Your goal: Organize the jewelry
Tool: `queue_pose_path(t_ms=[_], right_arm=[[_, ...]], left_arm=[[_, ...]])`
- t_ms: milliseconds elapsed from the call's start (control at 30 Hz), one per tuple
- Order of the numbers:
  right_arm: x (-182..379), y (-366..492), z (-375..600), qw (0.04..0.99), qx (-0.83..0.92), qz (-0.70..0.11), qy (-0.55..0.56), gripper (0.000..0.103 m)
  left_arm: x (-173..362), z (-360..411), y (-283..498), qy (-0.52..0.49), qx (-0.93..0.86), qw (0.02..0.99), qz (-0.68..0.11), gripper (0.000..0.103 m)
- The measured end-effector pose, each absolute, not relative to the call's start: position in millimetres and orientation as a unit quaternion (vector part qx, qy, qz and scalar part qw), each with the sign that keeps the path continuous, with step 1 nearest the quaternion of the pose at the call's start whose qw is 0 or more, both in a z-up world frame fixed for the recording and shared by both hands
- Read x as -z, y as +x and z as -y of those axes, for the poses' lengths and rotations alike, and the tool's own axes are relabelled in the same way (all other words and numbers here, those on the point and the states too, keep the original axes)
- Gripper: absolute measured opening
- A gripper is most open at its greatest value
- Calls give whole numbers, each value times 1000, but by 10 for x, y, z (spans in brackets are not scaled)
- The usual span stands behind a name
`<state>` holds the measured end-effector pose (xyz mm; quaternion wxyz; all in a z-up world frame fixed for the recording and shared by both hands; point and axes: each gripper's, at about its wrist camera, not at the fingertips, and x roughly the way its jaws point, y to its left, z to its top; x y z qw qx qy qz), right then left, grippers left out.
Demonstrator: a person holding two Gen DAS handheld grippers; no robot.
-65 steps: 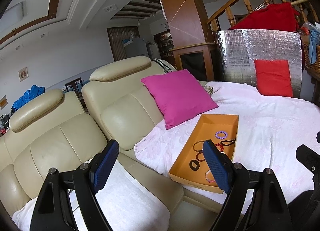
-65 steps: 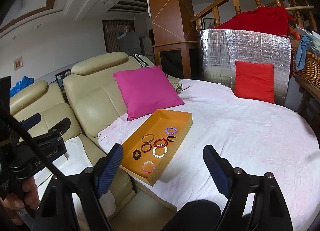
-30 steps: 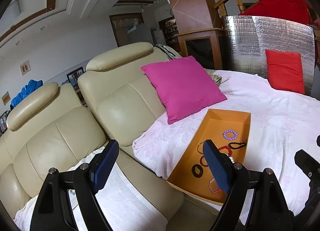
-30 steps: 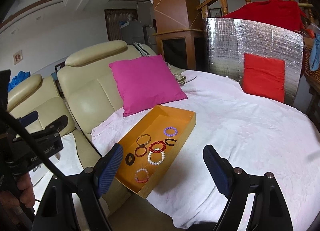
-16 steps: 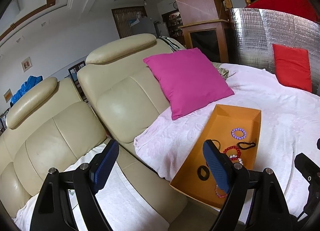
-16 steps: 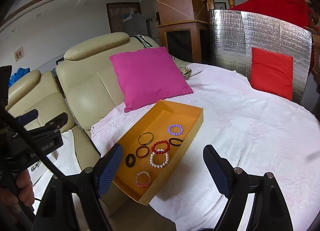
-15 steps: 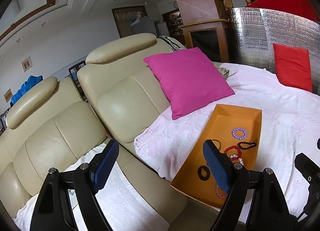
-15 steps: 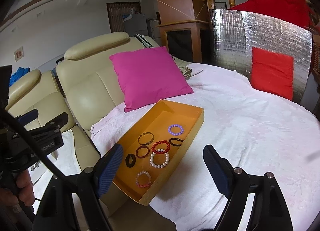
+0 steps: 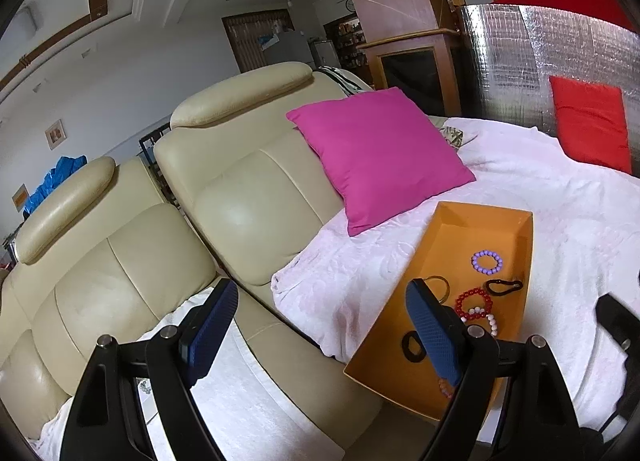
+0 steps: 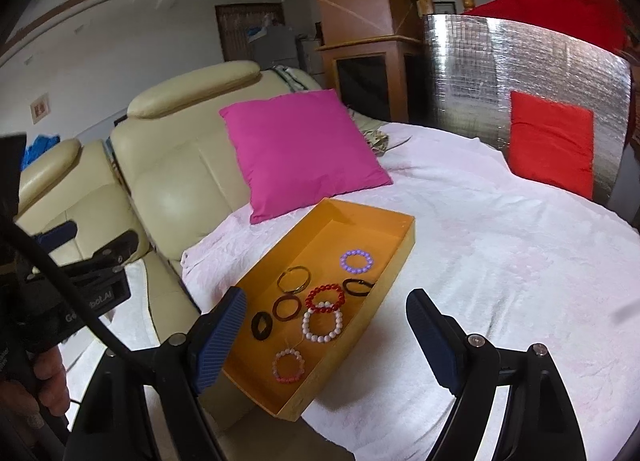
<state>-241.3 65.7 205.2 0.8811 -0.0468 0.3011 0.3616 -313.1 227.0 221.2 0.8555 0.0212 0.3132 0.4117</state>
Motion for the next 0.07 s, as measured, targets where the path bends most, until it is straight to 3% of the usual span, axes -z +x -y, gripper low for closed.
queue_pose_path(t_ms=[67], right_arm=[[-2055,-2325,-546,885,-354,-299,-35,85]], left_arm=[[-2182,-2193,-3016,25,-400,859,-320,86]])
